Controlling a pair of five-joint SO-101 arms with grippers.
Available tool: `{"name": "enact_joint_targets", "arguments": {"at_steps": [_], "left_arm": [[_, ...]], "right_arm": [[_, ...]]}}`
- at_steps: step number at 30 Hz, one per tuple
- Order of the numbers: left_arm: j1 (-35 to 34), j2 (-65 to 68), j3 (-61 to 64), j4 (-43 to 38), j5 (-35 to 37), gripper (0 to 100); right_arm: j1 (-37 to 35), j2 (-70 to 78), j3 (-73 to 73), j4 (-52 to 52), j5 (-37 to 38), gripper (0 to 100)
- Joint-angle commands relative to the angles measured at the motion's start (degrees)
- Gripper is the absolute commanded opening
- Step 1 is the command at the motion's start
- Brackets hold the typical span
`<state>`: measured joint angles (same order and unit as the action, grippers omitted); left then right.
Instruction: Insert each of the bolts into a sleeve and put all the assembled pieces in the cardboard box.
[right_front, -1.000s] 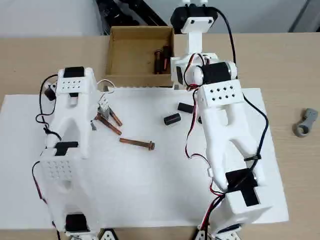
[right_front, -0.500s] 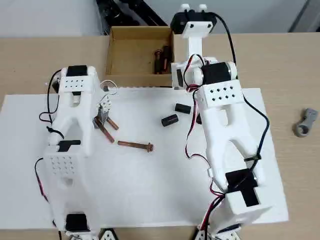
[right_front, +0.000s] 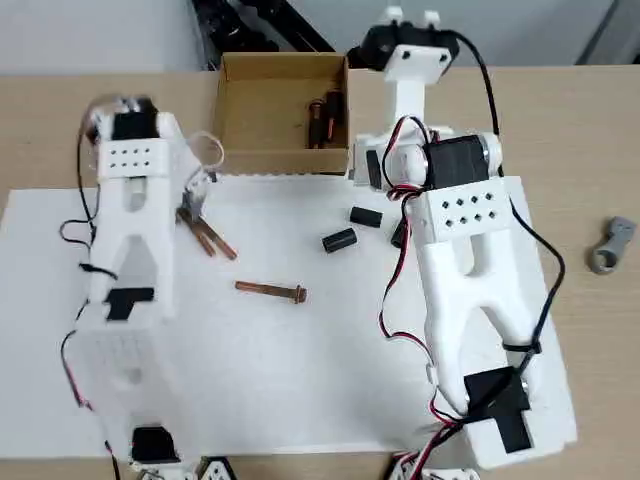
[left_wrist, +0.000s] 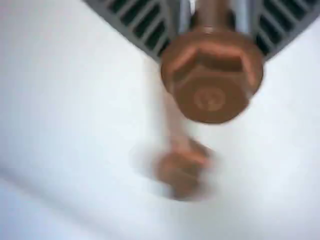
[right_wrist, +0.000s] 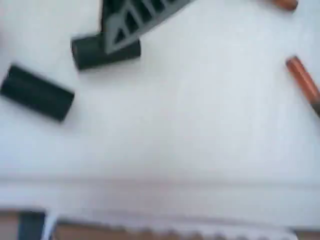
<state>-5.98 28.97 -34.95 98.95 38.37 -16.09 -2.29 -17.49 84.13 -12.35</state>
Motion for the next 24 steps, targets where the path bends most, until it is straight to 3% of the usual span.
{"name": "enact_joint_targets", "arguments": {"at_steps": [1,8,14,24], "left_arm": [[2.0,-14.6,-2.3,1.5,-4.7,0],[1.5,-29.6,-2.2,1.5,-12.4,0],[1.0,-38.9,1.7,1.5,-16.4,0],[1.1,-49.8,13.1,1.4,-20.6,0]], "right_arm": [[0.8,-2.2,-2.5,3.1,-0.7,14.0],[3.8,5.1,-2.5,5.0,-1.4,14.0],[2.0,11.7,-2.5,5.1,-9.2,14.0],[-7.1,20.0,-2.6,4.1,-36.8,14.0]]}}
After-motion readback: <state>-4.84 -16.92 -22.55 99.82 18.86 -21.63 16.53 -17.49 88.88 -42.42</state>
